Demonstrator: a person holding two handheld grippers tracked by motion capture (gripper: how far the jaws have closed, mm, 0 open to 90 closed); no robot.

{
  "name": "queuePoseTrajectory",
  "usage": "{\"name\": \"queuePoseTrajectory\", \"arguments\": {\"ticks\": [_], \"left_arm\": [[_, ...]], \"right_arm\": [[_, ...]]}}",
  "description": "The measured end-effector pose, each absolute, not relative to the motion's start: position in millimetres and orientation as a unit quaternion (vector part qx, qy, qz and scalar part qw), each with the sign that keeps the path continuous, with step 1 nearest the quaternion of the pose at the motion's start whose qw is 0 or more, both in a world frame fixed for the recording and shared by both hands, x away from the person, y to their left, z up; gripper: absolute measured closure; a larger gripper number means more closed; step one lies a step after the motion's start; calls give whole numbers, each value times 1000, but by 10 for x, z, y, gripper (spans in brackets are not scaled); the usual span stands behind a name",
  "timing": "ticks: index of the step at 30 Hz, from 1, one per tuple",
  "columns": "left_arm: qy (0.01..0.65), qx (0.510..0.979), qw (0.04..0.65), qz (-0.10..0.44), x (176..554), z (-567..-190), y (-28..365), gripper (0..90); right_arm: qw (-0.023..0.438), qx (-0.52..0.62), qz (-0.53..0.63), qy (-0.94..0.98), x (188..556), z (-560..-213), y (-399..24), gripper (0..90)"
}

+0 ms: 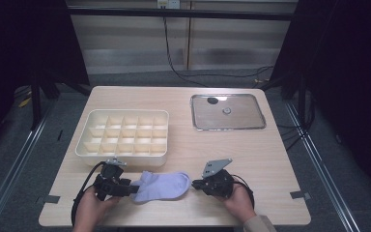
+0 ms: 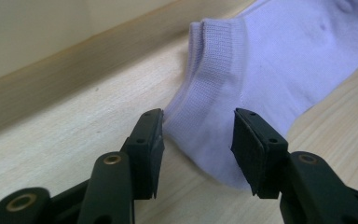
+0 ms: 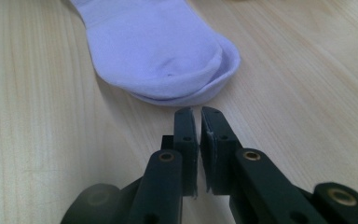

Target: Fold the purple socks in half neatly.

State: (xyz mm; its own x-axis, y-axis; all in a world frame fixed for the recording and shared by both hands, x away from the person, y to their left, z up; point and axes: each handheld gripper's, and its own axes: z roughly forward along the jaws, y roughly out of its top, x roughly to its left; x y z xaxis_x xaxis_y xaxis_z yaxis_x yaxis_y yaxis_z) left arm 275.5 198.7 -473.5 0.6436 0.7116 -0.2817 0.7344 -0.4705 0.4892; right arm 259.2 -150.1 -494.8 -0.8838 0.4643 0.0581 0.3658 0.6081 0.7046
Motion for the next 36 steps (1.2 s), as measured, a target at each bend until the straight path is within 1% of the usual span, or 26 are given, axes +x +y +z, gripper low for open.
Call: {"name": "queuePoseTrajectory", "arguments": {"ticks": [3, 6, 7, 9, 10, 12, 15, 20, 24, 29, 36], "left_arm": [[418, 861, 290, -23, 2762, -4751, 1952, 531], [428, 854, 293, -39, 2773, -4787, 1916, 529], [427, 856, 290, -35, 2772, -4784, 1911, 535], [428, 857, 288, -24, 2761, -4784, 1899, 578], [426, 857, 288, -18, 2749, -4787, 1889, 613], [422, 860, 286, -19, 2733, -4790, 1869, 681], [413, 867, 277, -10, 2714, -4785, 1829, 755], [417, 867, 272, -19, 2724, -4787, 1841, 837], [422, 864, 274, -31, 2739, -4788, 1859, 862], [423, 854, 296, -64, 2771, -4735, 1930, 871], [415, 849, 317, -76, 2765, -4668, 1914, 873]], "right_arm": [[64, 234, 375, 895, 2596, -4949, -1501, 850], [64, 232, 371, 897, 2596, -4950, -1498, 851], [64, 235, 371, 896, 2594, -4957, -1488, 850], [65, 233, 369, 897, 2599, -4965, -1488, 850], [65, 234, 367, 898, 2599, -4968, -1487, 850], [64, 233, 365, 899, 2600, -4973, -1484, 846], [64, 236, 368, 897, 2606, -4980, -1487, 843], [65, 239, 366, 897, 2603, -4976, -1492, 846], [66, 237, 367, 897, 2600, -4966, -1496, 849], [69, 240, 375, 893, 2615, -4943, -1546, 849], [70, 246, 375, 891, 2618, -4930, -1580, 850]]}}
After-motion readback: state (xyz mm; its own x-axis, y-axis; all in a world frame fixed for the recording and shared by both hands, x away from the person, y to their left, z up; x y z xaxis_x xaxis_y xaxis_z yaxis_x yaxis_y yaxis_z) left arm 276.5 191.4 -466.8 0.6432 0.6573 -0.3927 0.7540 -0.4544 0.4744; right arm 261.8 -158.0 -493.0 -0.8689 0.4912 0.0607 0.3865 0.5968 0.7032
